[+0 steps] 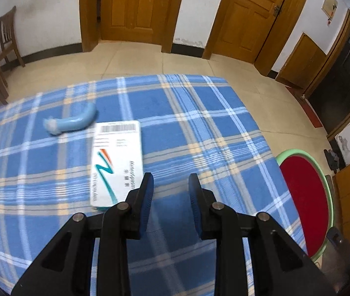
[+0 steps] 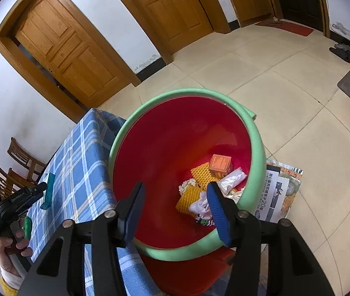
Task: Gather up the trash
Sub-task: 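Move both open tools back over the table, then grasp the white-and-teal medicine box with the left tool, then grasp the light-blue curved tube with the right tool while the left tool holds the box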
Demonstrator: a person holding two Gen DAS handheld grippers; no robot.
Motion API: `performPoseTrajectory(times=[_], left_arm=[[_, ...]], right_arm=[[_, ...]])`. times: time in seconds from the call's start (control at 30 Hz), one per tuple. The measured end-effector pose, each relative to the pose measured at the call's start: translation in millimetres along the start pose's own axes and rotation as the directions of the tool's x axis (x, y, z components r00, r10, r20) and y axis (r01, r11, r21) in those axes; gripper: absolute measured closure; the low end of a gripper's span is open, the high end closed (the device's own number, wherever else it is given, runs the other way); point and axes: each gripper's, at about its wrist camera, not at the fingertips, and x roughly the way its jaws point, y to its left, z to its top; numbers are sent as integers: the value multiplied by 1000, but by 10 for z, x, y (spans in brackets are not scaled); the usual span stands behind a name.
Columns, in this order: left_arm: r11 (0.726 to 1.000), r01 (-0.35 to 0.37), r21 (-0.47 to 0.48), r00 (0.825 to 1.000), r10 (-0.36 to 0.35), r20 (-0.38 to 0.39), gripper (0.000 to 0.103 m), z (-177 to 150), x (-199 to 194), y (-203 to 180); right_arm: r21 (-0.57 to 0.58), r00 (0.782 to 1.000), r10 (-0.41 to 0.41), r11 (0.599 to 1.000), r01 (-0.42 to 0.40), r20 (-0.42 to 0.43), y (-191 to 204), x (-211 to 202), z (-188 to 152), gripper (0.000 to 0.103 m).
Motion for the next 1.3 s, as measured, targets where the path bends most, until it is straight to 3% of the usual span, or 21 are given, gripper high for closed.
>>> performPoseTrajectory(times=[0.1,0.23,0.37,0.6,0.9,1.13,1.3], left_arm=[[998,-55,8,998,55,27,58,42,-50,69],[995,-101,-8,995,101,21,57,147,33,194],[984,-176,26,984,175,23,49,215,157,221],[984,-180,-7,983,180,-30,49,177,332,342],[986,-169,-15,986,168,-6,50,157,324,368],[989,-142,-45,990,143,17,51,55,161,532],[980,-178,-90,981,184,60,51,3,-124,813]], right_arm=[[-4,1000,-6,1000,6,-1,25,6,-2,45],[-6,1000,-17,1000,17,-1,44,10,7,39],[-11,1000,-27,1000,27,3,53,8,23,38],[-30,999,-34,999,34,1,118,26,34,37],[-87,1000,-28,996,28,6,384,-14,75,34],[-181,1000,3,983,-1,11,824,-57,97,27],[-255,999,41,966,-41,-4,1230,-29,56,23]])
